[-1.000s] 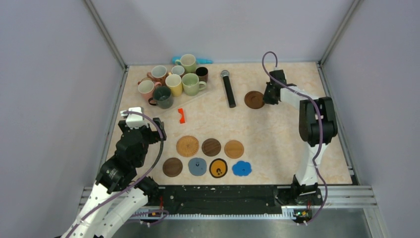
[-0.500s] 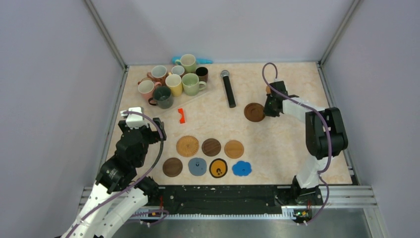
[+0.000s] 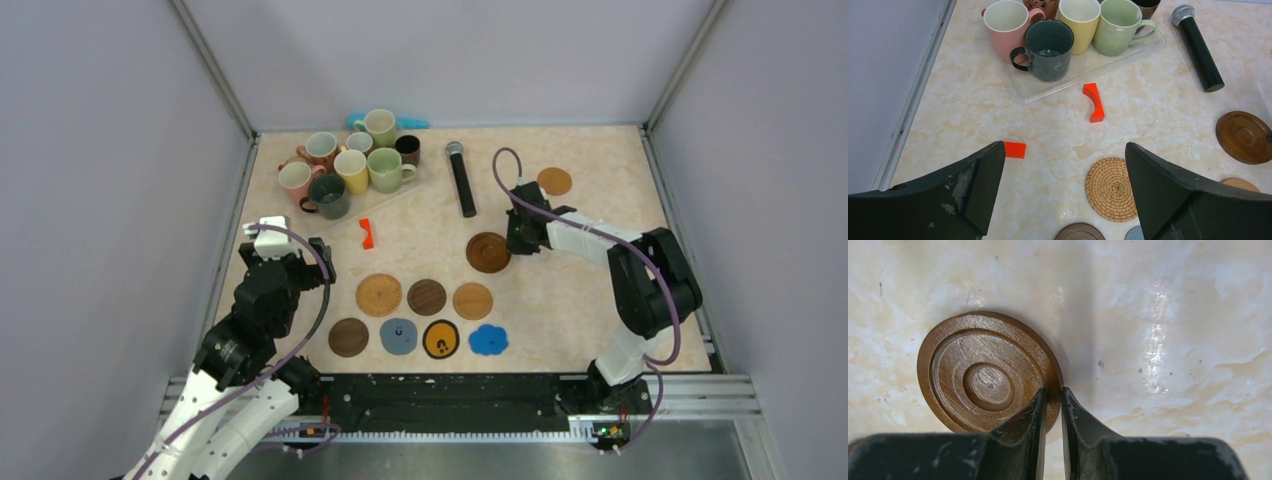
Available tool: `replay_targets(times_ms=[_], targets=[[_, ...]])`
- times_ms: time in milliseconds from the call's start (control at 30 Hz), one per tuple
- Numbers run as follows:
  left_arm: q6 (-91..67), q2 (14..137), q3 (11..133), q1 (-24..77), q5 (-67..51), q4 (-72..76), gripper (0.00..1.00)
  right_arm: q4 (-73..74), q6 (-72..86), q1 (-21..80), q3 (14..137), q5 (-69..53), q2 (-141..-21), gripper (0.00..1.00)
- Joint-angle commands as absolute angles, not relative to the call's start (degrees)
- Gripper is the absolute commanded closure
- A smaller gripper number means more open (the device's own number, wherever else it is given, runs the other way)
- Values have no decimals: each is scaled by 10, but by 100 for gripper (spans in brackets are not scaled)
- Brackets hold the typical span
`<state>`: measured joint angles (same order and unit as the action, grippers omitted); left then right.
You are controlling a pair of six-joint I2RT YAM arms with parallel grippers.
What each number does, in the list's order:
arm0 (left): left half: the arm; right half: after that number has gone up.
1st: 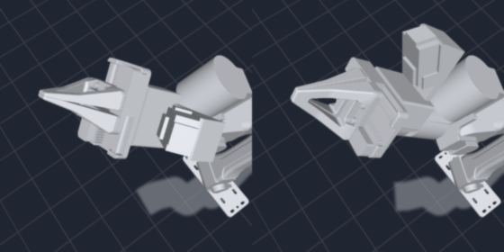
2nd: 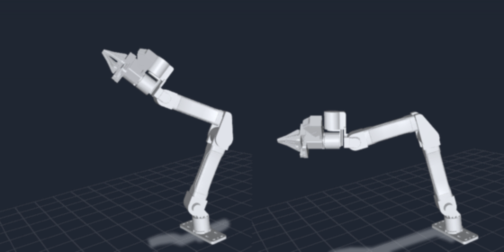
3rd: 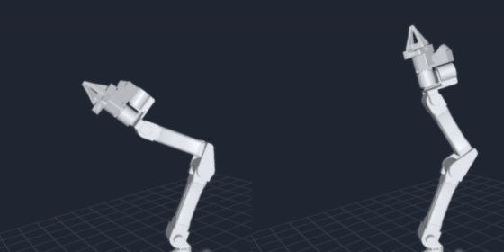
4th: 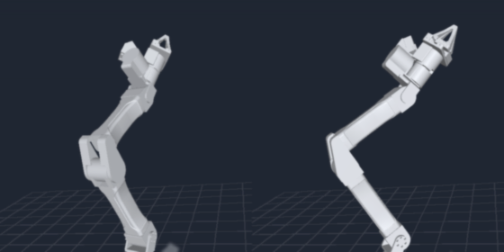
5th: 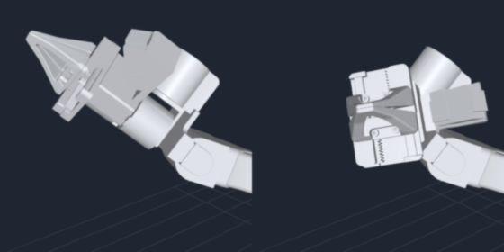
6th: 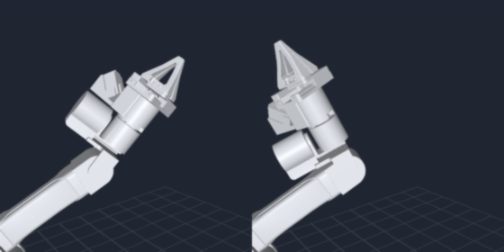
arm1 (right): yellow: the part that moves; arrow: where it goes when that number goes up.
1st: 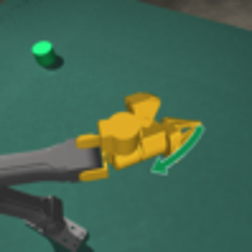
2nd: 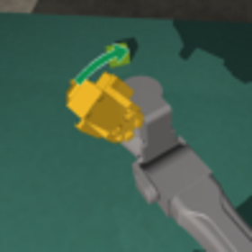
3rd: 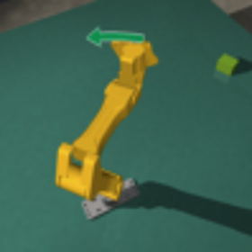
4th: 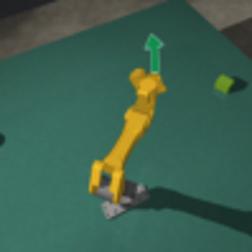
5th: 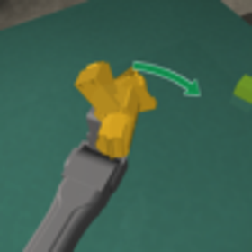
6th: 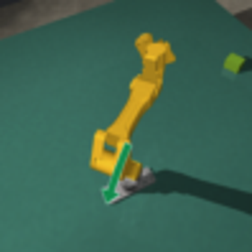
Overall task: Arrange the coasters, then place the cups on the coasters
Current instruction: Move the coaster to the center of the board.
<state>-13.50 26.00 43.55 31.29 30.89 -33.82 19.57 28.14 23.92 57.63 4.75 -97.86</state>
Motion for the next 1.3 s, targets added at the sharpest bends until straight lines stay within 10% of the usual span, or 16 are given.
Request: replay_targets(times_ms=[0,1267], targets=[[-129,258,434,314,307,-317,5,248,298,285,574,26,-1002,85],[-130,250,434,314,309,-318,5,199,384,424,783,13,-1192,86]])
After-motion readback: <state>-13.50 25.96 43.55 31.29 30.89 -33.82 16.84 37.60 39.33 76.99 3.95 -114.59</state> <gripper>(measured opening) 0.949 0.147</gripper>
